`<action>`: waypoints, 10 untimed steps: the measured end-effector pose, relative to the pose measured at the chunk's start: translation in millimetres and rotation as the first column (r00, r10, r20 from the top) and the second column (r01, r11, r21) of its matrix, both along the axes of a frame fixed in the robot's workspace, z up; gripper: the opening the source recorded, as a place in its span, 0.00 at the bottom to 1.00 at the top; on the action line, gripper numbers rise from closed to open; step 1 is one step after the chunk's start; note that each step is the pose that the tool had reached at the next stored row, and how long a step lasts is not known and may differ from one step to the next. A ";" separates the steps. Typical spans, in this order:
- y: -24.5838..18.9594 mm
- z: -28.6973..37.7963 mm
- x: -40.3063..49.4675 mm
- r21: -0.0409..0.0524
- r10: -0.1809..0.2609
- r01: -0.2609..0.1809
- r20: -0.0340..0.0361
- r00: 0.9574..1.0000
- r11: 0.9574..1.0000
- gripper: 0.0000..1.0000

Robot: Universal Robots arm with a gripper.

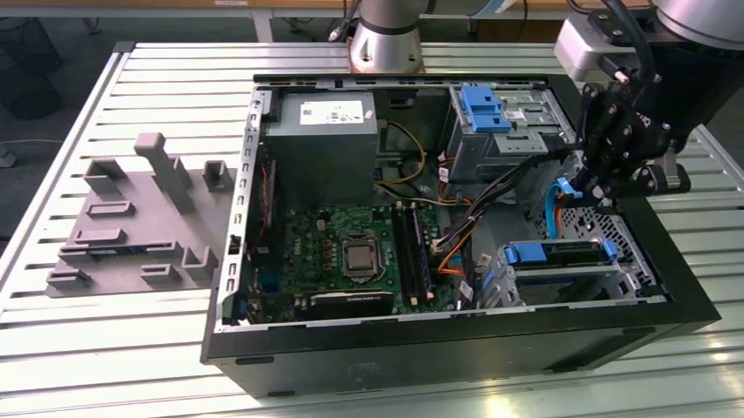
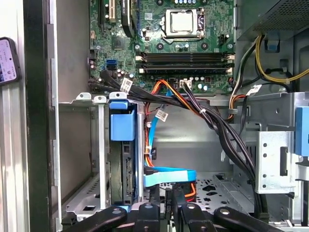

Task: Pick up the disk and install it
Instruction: 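Insert the first disk wire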

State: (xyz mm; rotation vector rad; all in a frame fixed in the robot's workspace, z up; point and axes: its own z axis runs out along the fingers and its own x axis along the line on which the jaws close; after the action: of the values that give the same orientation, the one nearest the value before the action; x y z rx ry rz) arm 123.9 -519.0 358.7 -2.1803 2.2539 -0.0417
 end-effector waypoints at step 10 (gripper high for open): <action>1.7 -7.4 1.1 0.005 0.000 0.000 0.001 1.000 1.000 0.25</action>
State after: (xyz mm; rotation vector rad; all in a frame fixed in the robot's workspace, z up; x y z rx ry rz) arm 125.0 -517.3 351.2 -2.1775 2.2508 -0.0365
